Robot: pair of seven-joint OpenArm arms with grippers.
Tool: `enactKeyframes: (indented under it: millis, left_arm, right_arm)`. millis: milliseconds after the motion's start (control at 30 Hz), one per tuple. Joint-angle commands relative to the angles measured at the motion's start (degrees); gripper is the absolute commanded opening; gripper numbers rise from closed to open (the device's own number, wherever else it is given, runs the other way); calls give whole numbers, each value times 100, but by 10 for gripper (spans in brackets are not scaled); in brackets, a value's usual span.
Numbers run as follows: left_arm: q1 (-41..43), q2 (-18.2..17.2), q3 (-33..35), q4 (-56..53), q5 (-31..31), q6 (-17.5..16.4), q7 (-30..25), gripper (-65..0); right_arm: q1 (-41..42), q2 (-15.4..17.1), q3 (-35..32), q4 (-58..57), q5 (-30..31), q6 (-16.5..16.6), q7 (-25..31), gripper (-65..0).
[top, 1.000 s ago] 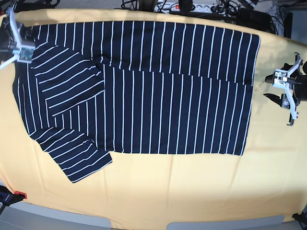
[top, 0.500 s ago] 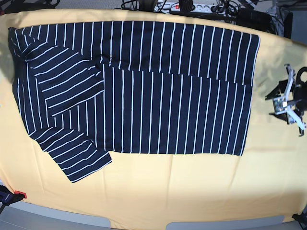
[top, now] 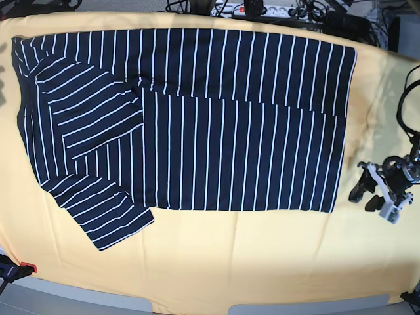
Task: Fold the T-shirt properly
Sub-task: 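Release the shirt and move the left gripper toward the hem, then grasp the hem corners with both grippers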
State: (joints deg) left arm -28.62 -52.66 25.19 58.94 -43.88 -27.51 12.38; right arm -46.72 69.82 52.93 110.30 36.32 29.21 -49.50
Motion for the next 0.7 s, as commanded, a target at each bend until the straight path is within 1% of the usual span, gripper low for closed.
enactKeyframes:
  millis: [0, 100, 167, 267, 367, 467, 533, 600, 667]
  left_arm:
    - [-114, 57, -260, -286, -208, -105, -24, -307]
    - [-227, 625, -544, -1217, -323, -621, -37, -307]
    - [-304, 955, -546, -1698, -319, -793, -61, -307]
    - [-367, 1340, -546, -2159, -313, -667, -278, -307]
    - [-415, 1615, -546, -2387, 22, -570, -459, -307]
    - [-413, 1862, -544, -2422, 321, -575, -452, -307]
    - [-413, 2033, -544, -2422, 431, -575, -334, -307]
    - [-415, 2188, -544, -2420, 424, -599, -186, -307]
    - [-413, 2306, -544, -2420, 424, -824, -105, -307]
  right_arm:
    - [57, 146, 79, 20, -133, -186, 44, -228]
    - [72, 164, 79, 22, -203, -334, 96, -228]
    - [72, 173, 79, 22, -205, -330, 140, -228]
    - [72, 164, 79, 22, -205, -328, 131, -228]
    - [72, 162, 79, 22, -208, -332, 129, -228]
    - [72, 162, 79, 22, -208, -339, 129, -228]
    - [72, 162, 79, 22, -205, -348, 133, -228]
    - [72, 162, 79, 22, -208, -387, 131, -228]
    - [72, 162, 79, 22, -205, -396, 127, -228]
